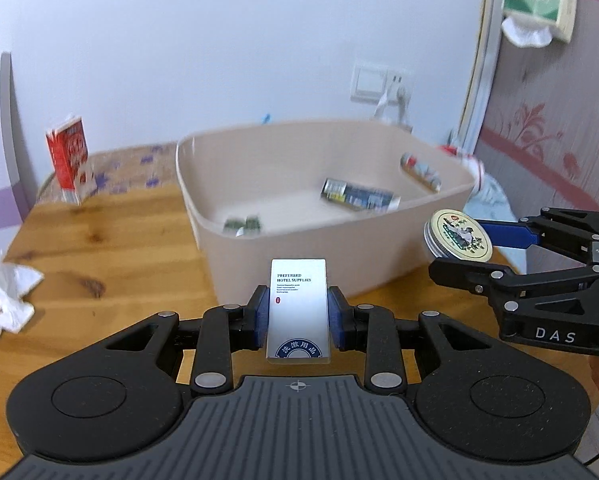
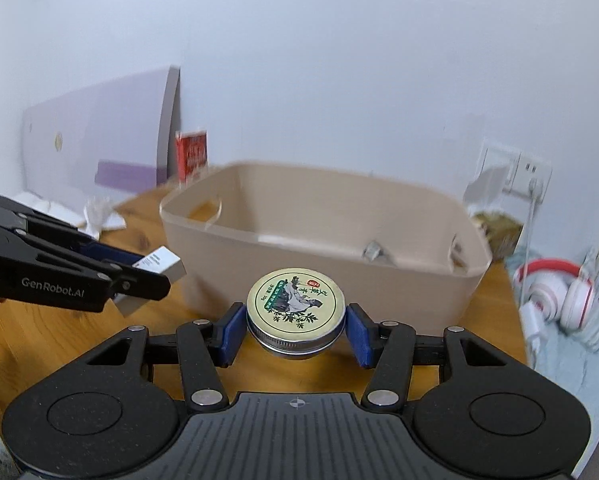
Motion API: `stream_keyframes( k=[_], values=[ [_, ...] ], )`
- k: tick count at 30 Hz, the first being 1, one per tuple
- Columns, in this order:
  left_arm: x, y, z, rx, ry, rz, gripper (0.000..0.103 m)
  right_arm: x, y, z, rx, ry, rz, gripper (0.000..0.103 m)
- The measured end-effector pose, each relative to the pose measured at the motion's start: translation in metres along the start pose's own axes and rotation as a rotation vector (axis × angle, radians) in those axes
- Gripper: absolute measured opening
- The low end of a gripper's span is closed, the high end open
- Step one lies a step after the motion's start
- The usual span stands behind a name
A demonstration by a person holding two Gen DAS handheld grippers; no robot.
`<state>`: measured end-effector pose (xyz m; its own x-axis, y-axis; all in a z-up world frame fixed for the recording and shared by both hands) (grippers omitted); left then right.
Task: Organize objects
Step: 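Lift both items over the bin and open both tools to drop them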
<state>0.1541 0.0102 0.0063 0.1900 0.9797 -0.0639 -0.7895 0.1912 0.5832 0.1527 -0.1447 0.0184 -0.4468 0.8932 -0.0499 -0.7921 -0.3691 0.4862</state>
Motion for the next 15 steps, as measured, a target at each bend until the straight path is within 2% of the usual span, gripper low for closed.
stream_keyframes(
  k=[7,15],
  values=[
    [-0.002,0.004,0.036,-0.065,-0.012,0.005,0.031,-0.016,0.006,0.035,-0.064,-0.006,-0.032,0.051],
    [0.007,-0.021,0.073,-0.084,-0.026,0.057,0.031,-0.033,-0.007,0.060,-0.083,-0.013,-0.072,0.051]
  ],
)
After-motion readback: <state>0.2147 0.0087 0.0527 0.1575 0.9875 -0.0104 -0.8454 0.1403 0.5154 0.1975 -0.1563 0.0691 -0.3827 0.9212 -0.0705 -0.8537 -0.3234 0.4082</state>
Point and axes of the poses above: each gripper's, at about its wrist camera, not at the fingertips, and y roughly against the way its jaws point, x to its left, z to its top, the point moved 4 cm from there along -y, roughly the way its jaws point, and after that the axes turned 1 degree about -z, right-handed, at the moved point
